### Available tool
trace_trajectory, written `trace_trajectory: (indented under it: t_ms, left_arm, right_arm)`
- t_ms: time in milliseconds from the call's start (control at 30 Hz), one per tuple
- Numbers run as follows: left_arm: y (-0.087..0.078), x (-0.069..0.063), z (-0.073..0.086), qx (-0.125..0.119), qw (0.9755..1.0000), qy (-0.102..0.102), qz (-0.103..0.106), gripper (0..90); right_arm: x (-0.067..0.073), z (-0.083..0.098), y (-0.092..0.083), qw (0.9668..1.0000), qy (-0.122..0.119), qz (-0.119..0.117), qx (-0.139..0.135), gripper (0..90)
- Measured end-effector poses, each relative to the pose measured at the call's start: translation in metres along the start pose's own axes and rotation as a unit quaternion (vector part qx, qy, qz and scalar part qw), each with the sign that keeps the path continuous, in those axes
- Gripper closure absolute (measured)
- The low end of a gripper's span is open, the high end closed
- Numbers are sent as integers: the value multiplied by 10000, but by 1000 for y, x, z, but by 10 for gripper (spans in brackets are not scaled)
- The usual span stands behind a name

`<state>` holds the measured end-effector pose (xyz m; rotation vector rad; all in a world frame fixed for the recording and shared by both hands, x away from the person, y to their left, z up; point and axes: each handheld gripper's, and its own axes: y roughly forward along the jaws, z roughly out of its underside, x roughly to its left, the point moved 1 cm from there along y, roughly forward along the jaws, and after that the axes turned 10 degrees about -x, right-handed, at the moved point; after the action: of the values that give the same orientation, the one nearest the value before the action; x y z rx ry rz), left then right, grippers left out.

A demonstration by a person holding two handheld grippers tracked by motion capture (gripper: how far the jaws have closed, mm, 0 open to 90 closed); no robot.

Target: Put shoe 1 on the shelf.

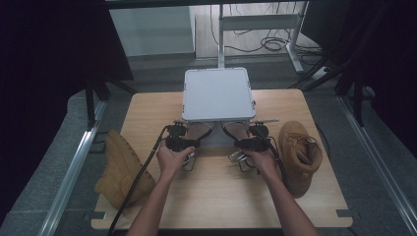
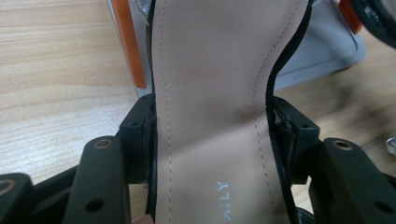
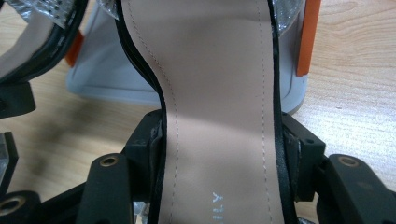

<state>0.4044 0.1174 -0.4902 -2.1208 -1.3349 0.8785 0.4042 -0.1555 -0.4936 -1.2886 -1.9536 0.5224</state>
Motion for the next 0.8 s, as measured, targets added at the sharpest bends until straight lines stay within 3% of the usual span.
trace_trajectory:
  t_ms: [200,433,567,800]
  left_arm:
    - [7,2,-2,-90,9998,-151,-21,418]
    - [10,-2,0,-140,9998,-83,-91,418]
    - [13,-4,4,-34,10000,-9,-78,418]
    - [20,-5,6,-161,9997,-131,-144,417]
  right_arm:
    - [-3,-1,12,9998,159,111,-53,419]
    - [1,-3,17,9995,224,160,-159,419]
    - [2,-2,16,9996,189,144,-160,419]
    - [6,-3,17,9998,107,120,-147,418]
